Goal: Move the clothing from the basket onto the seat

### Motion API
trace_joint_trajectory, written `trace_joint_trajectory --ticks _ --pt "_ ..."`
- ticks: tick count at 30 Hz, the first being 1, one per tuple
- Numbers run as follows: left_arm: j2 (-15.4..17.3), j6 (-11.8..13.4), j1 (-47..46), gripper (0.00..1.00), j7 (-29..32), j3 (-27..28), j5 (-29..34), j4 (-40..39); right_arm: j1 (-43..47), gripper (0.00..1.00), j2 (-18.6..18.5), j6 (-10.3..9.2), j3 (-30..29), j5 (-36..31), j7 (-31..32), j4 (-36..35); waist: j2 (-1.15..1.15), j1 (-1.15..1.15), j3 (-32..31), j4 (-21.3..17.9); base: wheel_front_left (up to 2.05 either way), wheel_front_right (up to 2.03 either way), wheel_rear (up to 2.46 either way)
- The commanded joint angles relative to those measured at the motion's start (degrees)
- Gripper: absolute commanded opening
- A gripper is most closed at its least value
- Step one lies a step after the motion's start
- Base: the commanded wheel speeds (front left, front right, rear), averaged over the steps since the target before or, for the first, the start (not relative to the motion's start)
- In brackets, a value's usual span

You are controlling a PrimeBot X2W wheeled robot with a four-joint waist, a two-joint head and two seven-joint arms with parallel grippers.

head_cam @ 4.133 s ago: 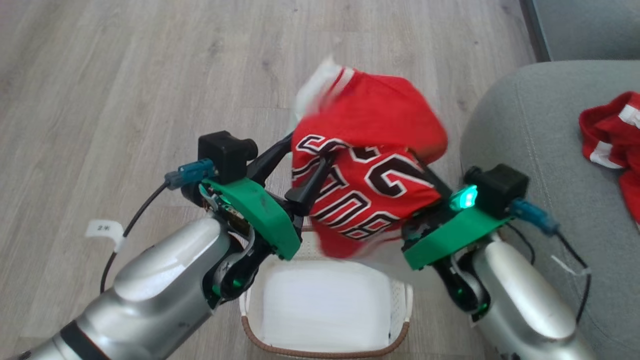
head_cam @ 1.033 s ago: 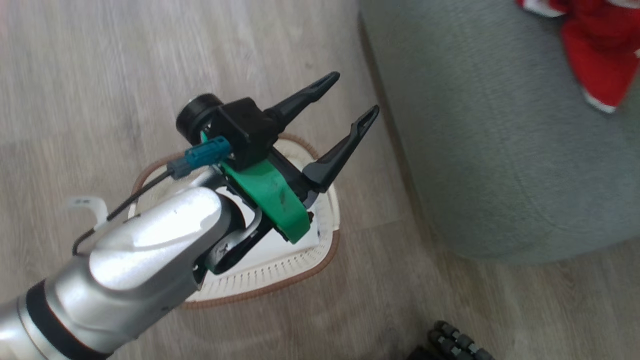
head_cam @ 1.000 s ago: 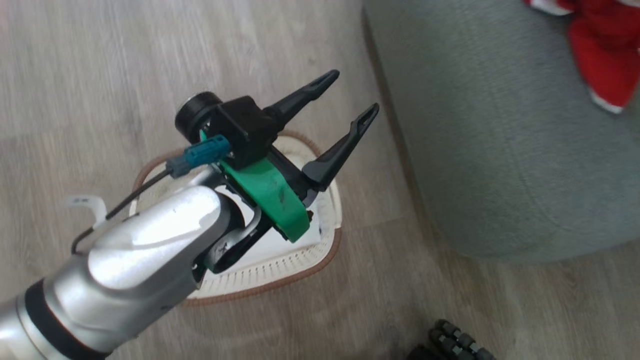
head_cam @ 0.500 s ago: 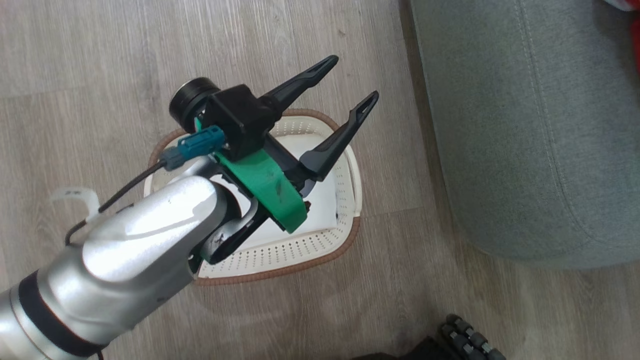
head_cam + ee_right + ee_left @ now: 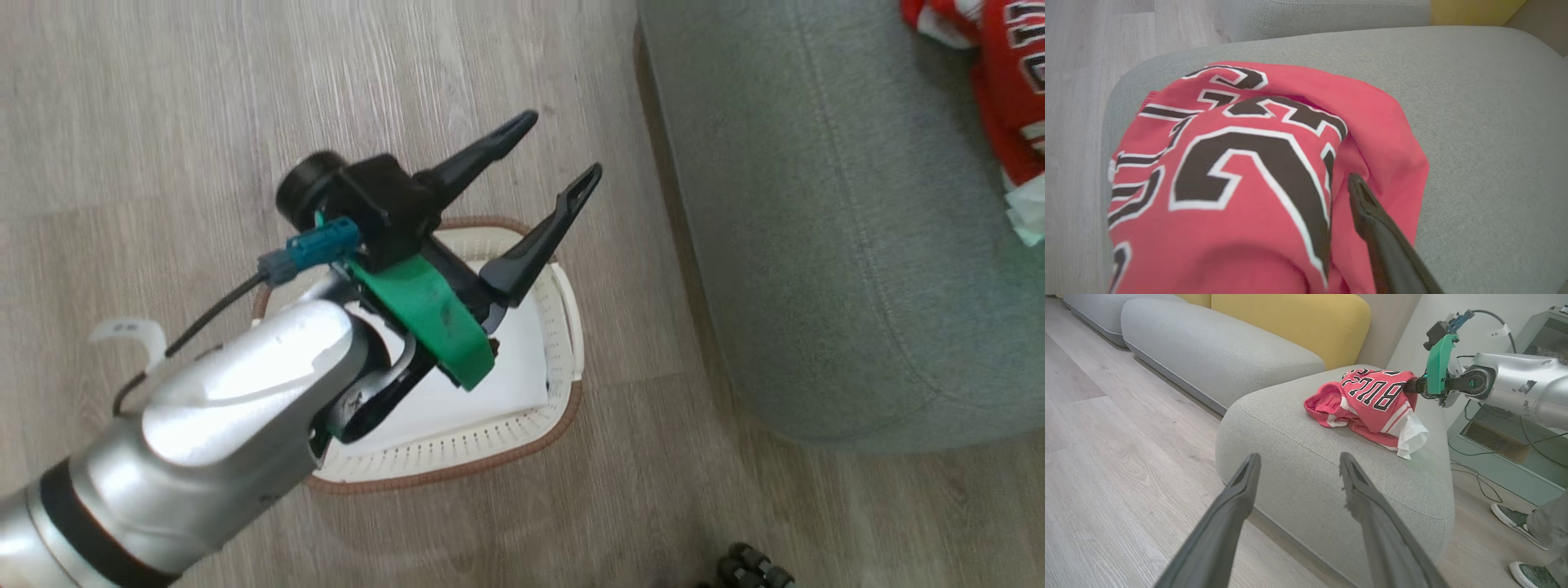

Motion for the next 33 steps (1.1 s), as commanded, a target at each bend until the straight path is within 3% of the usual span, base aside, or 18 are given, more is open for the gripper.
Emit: trace_joint_trajectory --ticks 1,7,11,20,33 --pt "0.7 0.1 -0.2 1.00 -0.7 2.4 -0.6 -1.1 1.3 1.00 -2.1 -0.02 1.1 0.7 0.6 -1.6 0.00 0.00 -1.9 -0.5 0.00 0.00 0.00" --pt "0.4 0.5 2.2 1.00 -2.0 2.4 -1.9 0.1 4.2 1.00 -4.5 -0.02 7.3 5.1 1.8 -5.8 0.00 0.00 -6.9 -1.3 0.00 0.00 0.00" --pt "0.4 1.0 3.9 1.00 -2.8 2.7 -2.7 0.5 6.6 1.00 -6.5 -0.02 11.2 8.8 0.3 -12.6 0.00 0.00 -9.9 -1.5 0.00 0.00 0.00" --pt "0.6 2.3 6.8 1.00 -4.2 3.8 -4.1 0.7 11.7 1.00 -8.7 -0.02 11.6 11.6 -1.2 -25.9 0.00 0.00 -14.3 -0.6 0.00 0.00 0.00" --pt "1.6 5.1 12.1 1.00 -6.1 7.5 -5.4 1.1 25.4 1.00 -1.7 -0.02 3.3 8.3 -1.4 -46.1 0.00 0.00 -20.5 4.2 0.00 0.00 0.00"
